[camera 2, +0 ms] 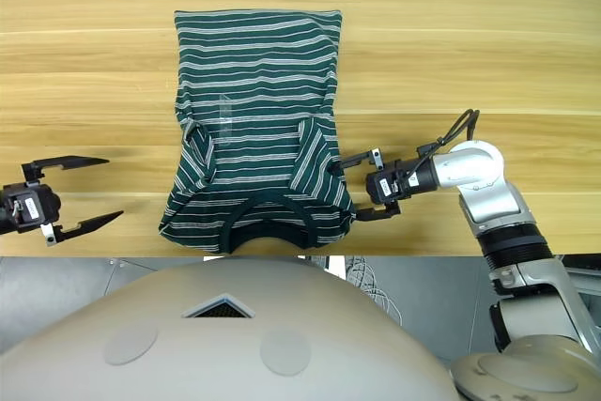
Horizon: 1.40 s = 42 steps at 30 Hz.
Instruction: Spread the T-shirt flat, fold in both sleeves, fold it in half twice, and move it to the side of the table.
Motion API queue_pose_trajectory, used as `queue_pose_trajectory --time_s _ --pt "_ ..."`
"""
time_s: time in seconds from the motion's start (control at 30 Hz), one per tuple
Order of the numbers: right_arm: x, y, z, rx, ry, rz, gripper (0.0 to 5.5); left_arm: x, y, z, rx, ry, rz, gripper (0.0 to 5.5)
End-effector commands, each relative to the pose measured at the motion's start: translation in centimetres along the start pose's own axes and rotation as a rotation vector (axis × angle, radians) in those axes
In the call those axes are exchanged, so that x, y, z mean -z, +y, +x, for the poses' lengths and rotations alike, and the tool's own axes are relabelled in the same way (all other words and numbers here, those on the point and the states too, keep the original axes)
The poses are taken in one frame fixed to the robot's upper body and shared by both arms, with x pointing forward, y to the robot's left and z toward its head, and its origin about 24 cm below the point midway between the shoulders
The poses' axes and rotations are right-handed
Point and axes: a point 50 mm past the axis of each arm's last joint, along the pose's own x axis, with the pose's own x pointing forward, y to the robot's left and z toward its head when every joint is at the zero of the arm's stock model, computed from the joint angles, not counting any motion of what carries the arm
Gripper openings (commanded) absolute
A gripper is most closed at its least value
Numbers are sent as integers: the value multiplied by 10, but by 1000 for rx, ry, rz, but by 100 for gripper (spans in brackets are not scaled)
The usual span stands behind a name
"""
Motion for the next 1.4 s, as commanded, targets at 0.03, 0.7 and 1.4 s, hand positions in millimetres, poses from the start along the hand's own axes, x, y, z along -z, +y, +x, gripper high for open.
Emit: queue_pose_trajectory --time_s 0.03,0.7,1.4 --pt "2 0 4 -4 11 26 359 12 -20 21 122 42 7 427" --pt "-3 -6 9 33 -37 33 30 20 -41 84 185 -149 92 486" --pt "-6 -11 9 90 -67 9 26 29 -60 98 330 -196 -42 236"
